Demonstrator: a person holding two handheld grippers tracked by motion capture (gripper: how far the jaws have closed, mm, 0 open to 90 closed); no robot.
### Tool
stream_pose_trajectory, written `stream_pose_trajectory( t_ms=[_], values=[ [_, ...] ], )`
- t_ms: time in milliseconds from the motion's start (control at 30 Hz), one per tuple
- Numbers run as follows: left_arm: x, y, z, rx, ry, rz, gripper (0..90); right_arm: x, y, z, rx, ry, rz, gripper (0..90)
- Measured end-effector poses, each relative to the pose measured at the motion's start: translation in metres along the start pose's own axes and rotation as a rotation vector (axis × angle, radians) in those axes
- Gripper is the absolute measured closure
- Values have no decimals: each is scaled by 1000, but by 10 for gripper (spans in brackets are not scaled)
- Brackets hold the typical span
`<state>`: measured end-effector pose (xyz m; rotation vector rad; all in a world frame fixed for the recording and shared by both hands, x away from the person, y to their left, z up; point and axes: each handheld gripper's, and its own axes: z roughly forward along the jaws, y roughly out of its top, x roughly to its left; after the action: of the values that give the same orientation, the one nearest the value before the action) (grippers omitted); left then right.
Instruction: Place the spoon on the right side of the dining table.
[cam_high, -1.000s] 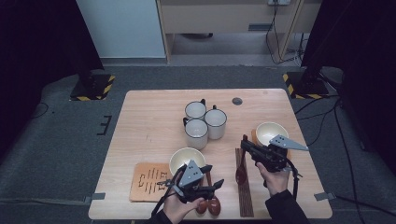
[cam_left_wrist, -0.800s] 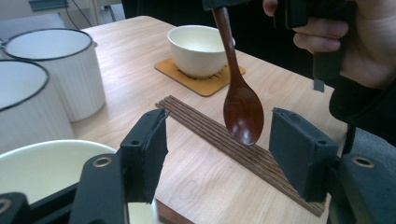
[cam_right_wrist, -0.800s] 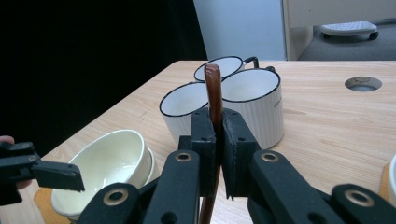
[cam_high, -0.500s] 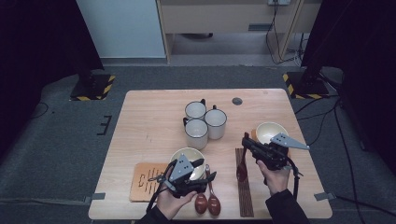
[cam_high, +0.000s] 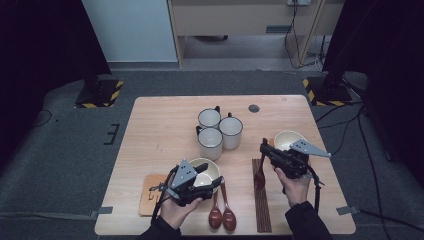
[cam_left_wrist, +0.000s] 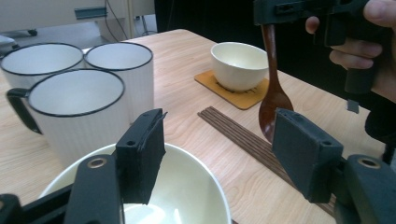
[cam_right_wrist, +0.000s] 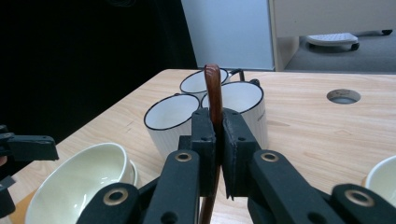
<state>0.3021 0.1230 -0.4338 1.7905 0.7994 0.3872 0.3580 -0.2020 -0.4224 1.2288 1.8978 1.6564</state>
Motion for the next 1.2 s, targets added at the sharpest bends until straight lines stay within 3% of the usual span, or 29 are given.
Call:
stream_pose_trajectory(
  t_ms=[1200],
  values=[
    [57,-4,-24,-26,174,-91,304,-16,30,9,-90,-60,-10,847]
  ],
)
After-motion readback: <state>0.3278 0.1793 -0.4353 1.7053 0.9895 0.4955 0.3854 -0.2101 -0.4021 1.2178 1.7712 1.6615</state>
